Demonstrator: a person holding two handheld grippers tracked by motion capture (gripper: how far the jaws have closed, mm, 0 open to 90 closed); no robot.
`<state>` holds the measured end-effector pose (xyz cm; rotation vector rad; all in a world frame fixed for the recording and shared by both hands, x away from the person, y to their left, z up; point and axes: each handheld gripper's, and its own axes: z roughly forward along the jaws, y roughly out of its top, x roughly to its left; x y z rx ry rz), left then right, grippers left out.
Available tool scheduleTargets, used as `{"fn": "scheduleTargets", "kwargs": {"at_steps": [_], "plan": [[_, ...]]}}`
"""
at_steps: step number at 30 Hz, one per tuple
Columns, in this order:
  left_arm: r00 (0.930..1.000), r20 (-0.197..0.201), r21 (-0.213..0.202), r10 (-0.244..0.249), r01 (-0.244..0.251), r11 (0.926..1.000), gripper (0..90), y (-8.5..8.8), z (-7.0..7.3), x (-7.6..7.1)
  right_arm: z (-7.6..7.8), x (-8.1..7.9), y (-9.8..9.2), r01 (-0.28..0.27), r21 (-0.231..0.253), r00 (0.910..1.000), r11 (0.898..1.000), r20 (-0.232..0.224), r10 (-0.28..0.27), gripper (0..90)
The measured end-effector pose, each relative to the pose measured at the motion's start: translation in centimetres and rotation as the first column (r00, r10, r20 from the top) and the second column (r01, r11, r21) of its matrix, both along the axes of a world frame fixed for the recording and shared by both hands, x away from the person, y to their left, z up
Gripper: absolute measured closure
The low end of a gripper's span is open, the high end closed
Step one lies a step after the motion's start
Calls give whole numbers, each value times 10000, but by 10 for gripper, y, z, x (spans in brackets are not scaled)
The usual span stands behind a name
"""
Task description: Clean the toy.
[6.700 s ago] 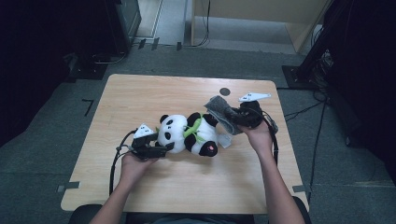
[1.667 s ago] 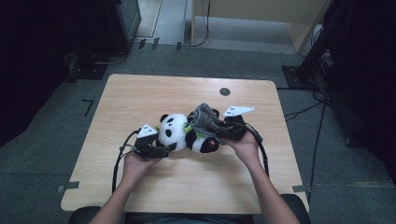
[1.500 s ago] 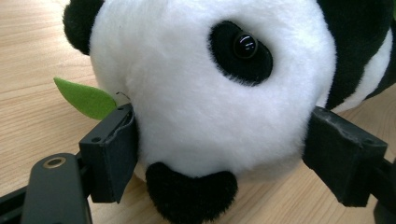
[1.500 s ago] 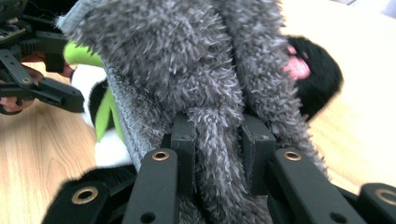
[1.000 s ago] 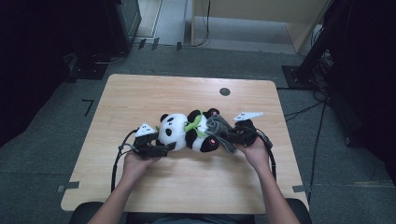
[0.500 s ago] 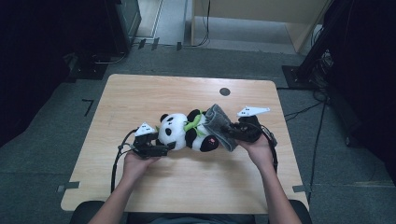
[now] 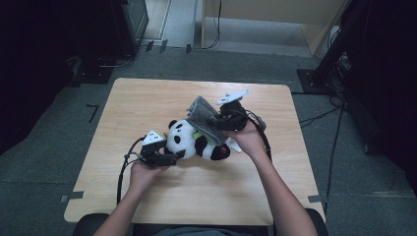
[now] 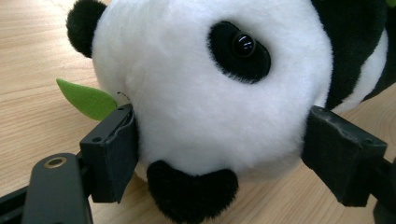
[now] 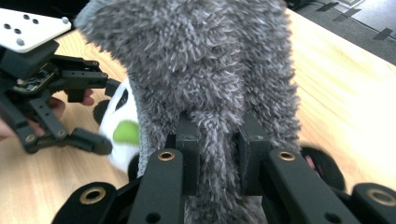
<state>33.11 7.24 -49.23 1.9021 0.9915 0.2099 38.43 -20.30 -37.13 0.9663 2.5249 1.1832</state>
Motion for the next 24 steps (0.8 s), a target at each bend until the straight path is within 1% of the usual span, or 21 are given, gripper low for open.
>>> {"fn": "scheduleTargets", "kwargs": {"at_steps": [1, 2, 3, 4, 7, 9, 10, 12, 14, 15, 16, 17, 18, 19, 20, 21, 22, 24], "plan": [[10000, 15, -2, 11, -11, 10000, 173, 0, 0, 0, 0, 2, 5, -75, -31, 10000, 10000, -26, 75, 754], [10000, 25, -4, 18, -18, 10000, 173, 0, 0, 0, 0, 2, 5, -75, -31, 10000, 10000, -26, 75, 754], [10000, 24, -14, 22, -22, 10000, 173, 0, 0, 0, 0, 6, 14, -242, -47, 9996, 9997, -136, 241, 753], [10000, 23, -29, 27, -27, 10000, 173, 0, 0, 0, 0, 6, 14, -242, -47, 9996, 9997, -136, 241, 753], [10000, 75, -4, 25, -25, 10000, 176, 0, 0, 0, -2, 9, 27, -455, -170, 9987, 9988, -252, 451, 748], [10000, 84, 12, 30, -30, 10000, 177, 0, 0, -1, -5, 11, 35, -467, -276, 9982, 9985, -386, 456, 747], [10000, 69, -6, 49, -49, 10000, 178, 0, 0, -1, -9, 15, 42, -431, -419, 9973, 9982, -613, 404, 747], [10000, 77, -7, 59, -59, 10000, 178, 0, 0, -1, -13, 18, 49, -547, -582, 9964, 9968, -677, 508, 742], [10000, 43, -33, 70, -70, 10000, 179, 0, 0, -1, -14, 19, 52, -605, -635, 9958, 9961, -718, 559, 734], [10000, 28, -38, 65, -65, 10000, 179, 0, 0, -1, -17, 21, 56, -792, -787, 9953, 9937, -618, 744, 673], [10000, 23, -44, 63, -63, 10000, 179, 0, 0, -1, -17, 21, 56, -792, -787, 9953, 9937, -618, 744, 673], [10000, 22, -49, 68, -68, 10000, 179, 0, 0, -1, -18, 22, 58, -877, -797, 9950, 9930, -545, 835, 614], [10000, 17, -56, 79, -79, 10000, 179, 0, 0, 0, -20, 24, 60, -905, -763, 9945, 9930, -603, 860, 574], [9999, -2, -75, 100, -100, 9999, 179, 0, 0, 0, -21, 26, 62, -852, -765, 9948, 9934, -632, 804, 558], [9999, -23, -131, 137, -137, 9998, 179, 0, 0, 0, -22, 28, 63, -779, -764, 9950, 9940, -685, 727, 576], [9999, -55, -145, 134, -135, 9998, 179, 1, 0, 0, -22, 29, 67, -721, -772, 9944, 9944, -827, 657, 679], [9999, -57, -141, 131, -132, 9998, 179, 1, 0, 0, -22, 29, 67, -721, -772, 9944, 9944, -827, 657, 679], [9999, -15, -118, 115, -115, 9999, 180, 1, 0, 0, -18, 27, 71, -804, -912, 9944, 9926, -758, 736, 731]]}}
